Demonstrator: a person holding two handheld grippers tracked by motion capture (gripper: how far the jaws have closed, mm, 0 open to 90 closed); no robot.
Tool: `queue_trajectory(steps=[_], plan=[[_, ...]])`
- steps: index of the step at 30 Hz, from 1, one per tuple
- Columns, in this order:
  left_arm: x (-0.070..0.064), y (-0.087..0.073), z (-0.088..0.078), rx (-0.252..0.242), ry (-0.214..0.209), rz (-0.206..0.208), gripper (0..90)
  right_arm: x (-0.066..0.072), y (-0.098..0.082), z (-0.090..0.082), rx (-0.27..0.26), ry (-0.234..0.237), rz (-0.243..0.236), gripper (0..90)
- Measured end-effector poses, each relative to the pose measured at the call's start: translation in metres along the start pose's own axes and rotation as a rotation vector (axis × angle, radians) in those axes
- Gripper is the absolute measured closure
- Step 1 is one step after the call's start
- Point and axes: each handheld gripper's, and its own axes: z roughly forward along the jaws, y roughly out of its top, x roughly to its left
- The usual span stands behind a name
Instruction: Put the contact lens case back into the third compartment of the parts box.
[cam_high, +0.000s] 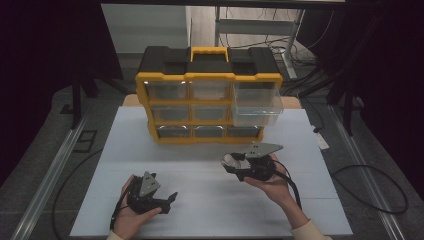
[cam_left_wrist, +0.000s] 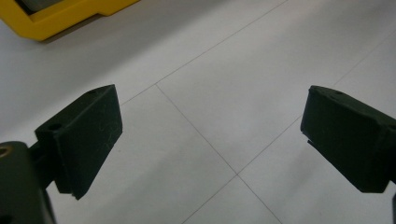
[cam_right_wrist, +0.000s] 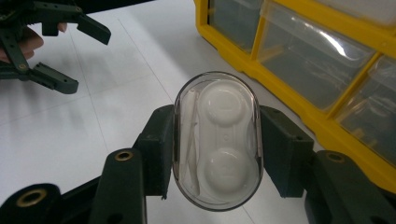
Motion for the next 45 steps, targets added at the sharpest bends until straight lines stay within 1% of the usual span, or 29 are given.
queue_trajectory(steps=[10, 13, 21, 26, 27, 36, 45], plan=[[0.000, 0.000, 0.000, 0.001, 0.001, -0.001, 6.1, 0.008, 0.007, -0.008, -0.049, -0.006, -0.017, 49.4], [0.000, 0.000, 0.000, 0.001, 0.001, -0.002, 6.1, 0.009, 0.008, -0.010, -0.060, 0.009, -0.010, 49.4], [0.000, 0.000, 0.000, 0.001, 0.002, -0.002, 6.1, 0.009, 0.011, -0.015, -0.081, -0.008, -0.011, 49.4], [0.000, 0.000, 0.000, 0.000, 0.002, -0.001, 6.1, 0.010, 0.013, -0.019, -0.100, -0.024, -0.010, 49.4], [0.000, 0.000, 0.000, 0.000, 0.002, -0.001, 6.1, 0.011, 0.015, -0.022, -0.111, -0.028, -0.010, 49.4], [0.000, 0.000, 0.000, 0.001, 0.000, -0.002, 6.1, 0.016, 0.021, -0.030, -0.147, -0.035, -0.026, 49.4], [0.001, -0.001, 0.001, 0.003, -0.001, -0.002, 6.1, 0.017, 0.025, -0.038, -0.169, -0.042, -0.027, 49.4]])
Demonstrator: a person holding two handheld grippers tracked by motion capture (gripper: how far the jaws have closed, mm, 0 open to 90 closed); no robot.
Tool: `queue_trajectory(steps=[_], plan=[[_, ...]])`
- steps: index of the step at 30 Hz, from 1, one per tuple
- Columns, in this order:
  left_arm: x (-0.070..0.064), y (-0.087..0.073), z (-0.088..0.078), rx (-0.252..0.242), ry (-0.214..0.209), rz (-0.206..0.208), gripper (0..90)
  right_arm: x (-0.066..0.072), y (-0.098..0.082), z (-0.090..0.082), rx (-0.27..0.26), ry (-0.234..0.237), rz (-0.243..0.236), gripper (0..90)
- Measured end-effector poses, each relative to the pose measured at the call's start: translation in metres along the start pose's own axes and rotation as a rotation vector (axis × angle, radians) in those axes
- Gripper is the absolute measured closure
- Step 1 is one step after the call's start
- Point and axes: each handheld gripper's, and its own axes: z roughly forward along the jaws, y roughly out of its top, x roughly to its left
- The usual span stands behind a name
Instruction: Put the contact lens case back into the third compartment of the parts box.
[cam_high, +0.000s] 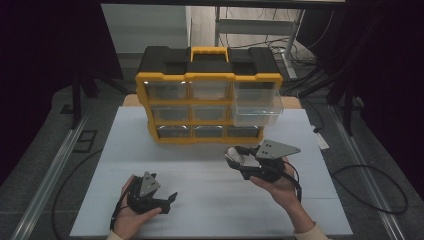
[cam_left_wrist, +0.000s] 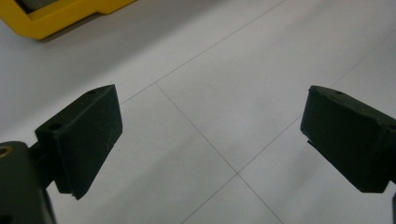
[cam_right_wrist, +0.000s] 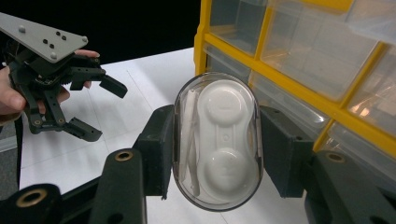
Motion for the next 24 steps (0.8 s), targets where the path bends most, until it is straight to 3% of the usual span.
queue_trajectory(steps=[24], plan=[[-0.001, 0.002, 0.000, 0.000, -0.002, 0.001, 6.1, -0.001, 0.012, -0.018, -0.043, -0.030, -0.004, 49.4]])
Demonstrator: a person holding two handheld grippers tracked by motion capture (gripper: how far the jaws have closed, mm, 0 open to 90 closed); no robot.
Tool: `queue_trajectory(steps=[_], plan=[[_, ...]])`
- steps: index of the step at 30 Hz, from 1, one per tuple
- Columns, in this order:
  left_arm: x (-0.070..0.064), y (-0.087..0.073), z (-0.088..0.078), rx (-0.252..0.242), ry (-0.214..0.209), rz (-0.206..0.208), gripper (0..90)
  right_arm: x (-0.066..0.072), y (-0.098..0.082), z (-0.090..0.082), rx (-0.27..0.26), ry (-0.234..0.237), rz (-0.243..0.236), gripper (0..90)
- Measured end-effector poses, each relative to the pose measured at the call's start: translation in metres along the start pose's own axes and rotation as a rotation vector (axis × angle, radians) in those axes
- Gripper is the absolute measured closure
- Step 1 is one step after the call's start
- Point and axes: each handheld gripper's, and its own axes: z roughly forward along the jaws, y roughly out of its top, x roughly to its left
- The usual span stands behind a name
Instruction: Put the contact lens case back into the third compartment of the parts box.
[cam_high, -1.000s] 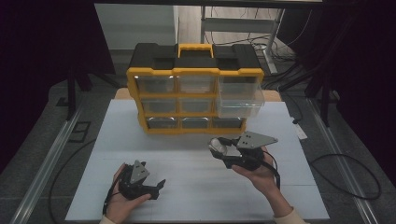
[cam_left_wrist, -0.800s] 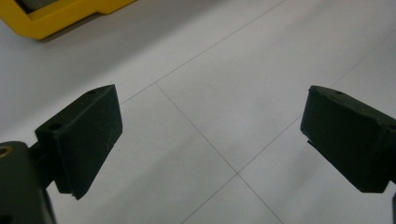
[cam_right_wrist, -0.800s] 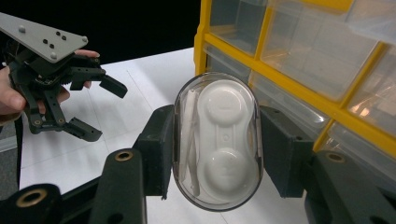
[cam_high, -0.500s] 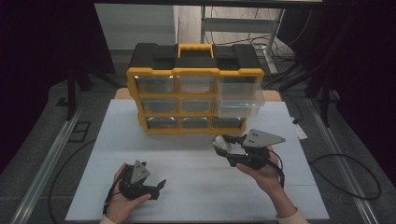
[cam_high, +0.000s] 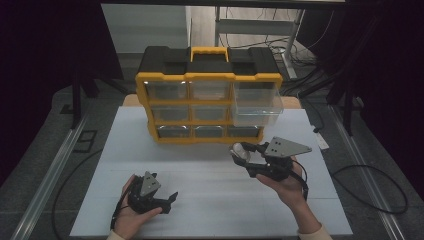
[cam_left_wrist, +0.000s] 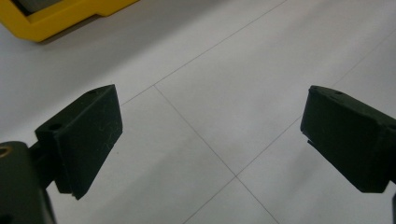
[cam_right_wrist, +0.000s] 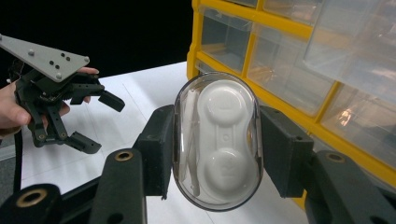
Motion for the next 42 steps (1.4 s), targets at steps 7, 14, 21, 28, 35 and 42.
queue_trajectory(steps=[7, 14, 21, 28, 35, 42], plan=[[0.000, 0.001, 0.000, -0.007, -0.005, 0.004, 6.1, 0.004, 0.008, -0.006, -0.027, -0.006, -0.006, 49.4], [0.000, 0.001, 0.001, -0.005, -0.002, 0.001, 6.1, 0.007, 0.019, -0.016, -0.064, -0.013, -0.009, 49.4], [0.000, 0.001, 0.001, -0.003, -0.003, 0.003, 6.1, 0.006, 0.022, -0.018, -0.073, -0.020, -0.003, 49.4], [0.000, 0.001, 0.001, -0.002, -0.001, 0.002, 6.1, 0.005, 0.025, -0.018, -0.083, -0.023, -0.005, 49.4], [0.000, 0.001, 0.001, 0.001, -0.001, 0.002, 6.1, 0.003, 0.030, -0.020, -0.103, -0.029, -0.002, 49.4], [0.000, 0.001, 0.002, 0.002, -0.001, 0.003, 6.1, 0.000, 0.036, -0.023, -0.122, -0.023, 0.007, 49.4]])
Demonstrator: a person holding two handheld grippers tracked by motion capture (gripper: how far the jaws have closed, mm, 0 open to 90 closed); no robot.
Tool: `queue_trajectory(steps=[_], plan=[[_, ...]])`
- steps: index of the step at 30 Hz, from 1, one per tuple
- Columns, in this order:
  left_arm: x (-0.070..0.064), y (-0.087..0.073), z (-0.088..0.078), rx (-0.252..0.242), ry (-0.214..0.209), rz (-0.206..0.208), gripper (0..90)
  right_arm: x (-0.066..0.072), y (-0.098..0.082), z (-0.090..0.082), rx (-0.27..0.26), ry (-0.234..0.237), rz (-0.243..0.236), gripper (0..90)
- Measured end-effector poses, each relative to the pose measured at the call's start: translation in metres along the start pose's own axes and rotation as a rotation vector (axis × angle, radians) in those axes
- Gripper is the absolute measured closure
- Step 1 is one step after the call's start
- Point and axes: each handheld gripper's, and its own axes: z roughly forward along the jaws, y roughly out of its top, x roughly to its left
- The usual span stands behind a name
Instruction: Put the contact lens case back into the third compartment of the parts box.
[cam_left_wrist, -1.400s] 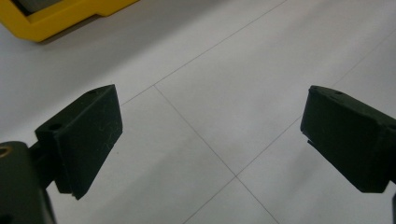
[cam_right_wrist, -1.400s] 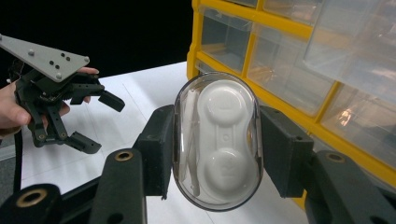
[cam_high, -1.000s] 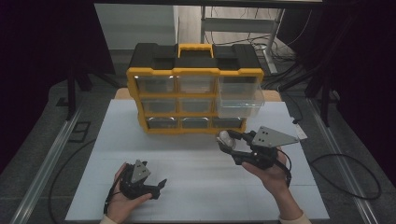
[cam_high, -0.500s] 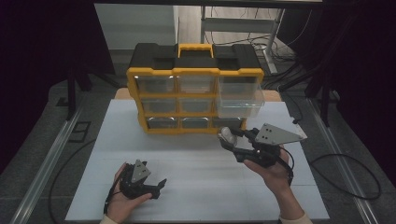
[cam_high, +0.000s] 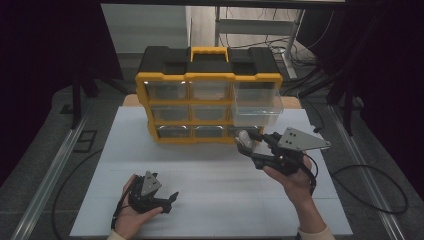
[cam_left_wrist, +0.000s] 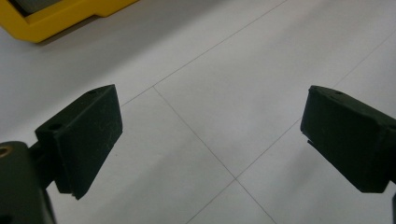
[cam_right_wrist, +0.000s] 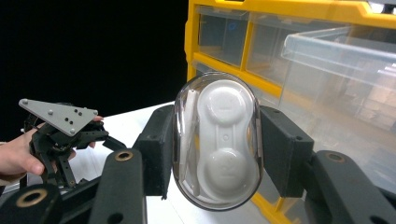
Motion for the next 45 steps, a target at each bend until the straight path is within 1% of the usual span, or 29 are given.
queue_trajectory(steps=[1, 12, 19, 25, 28, 38, 45], plan=[[0.000, 0.000, 0.000, 0.000, 0.000, -0.001, 6.1, 0.000, 0.001, 0.000, -0.006, 0.003, 0.000, 49.4], [0.000, 0.000, -0.001, -0.003, 0.002, -0.001, 6.1, 0.001, 0.004, 0.004, -0.005, 0.003, -0.003, 49.4], [0.000, 0.001, 0.000, -0.003, 0.002, -0.003, 6.1, 0.002, 0.015, 0.002, -0.020, 0.001, -0.015, 49.4], [0.001, 0.000, 0.000, -0.002, 0.004, -0.005, 6.1, 0.002, 0.021, 0.001, -0.021, -0.003, -0.021, 49.4], [0.002, 0.000, 0.000, -0.002, 0.004, -0.011, 6.1, 0.002, 0.025, 0.001, -0.024, -0.005, -0.023, 49.4], [0.001, 0.000, -0.001, -0.001, 0.003, -0.008, 6.1, -0.001, 0.036, -0.001, -0.032, -0.017, -0.024, 49.4], [0.001, 0.000, 0.000, 0.000, 0.002, -0.007, 6.1, -0.007, 0.041, -0.001, -0.032, -0.031, -0.019, 49.4]])
